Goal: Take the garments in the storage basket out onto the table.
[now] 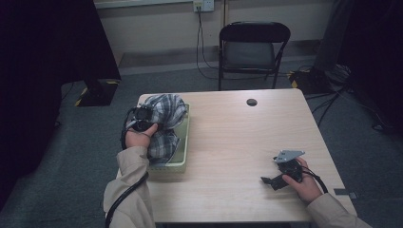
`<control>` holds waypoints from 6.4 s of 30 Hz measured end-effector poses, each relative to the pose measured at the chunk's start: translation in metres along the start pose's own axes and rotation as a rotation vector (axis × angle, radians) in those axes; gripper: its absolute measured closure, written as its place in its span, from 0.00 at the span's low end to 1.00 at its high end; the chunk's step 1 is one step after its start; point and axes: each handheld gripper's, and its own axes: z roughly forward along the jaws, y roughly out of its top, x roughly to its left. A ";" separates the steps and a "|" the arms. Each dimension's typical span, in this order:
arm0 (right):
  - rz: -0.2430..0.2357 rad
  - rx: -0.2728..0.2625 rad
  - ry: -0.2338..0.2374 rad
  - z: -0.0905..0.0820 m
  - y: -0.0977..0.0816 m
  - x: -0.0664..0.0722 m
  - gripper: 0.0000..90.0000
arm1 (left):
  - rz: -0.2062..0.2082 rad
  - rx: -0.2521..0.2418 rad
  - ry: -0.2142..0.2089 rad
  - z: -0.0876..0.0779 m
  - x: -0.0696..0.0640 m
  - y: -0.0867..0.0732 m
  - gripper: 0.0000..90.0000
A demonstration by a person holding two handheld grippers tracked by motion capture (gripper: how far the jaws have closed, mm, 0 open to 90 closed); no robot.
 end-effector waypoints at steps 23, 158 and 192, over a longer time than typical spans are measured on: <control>0.001 0.000 0.000 0.000 0.000 0.000 0.00 | 0.035 -0.098 -0.070 -0.048 -0.017 0.026 0.70; -0.001 -0.001 -0.001 0.000 0.000 0.000 0.00 | 0.200 -0.170 -0.444 0.047 -0.209 0.042 0.69; 0.000 0.000 0.000 0.000 0.000 0.000 0.00 | 0.153 -0.086 -0.402 0.096 -0.216 0.020 0.67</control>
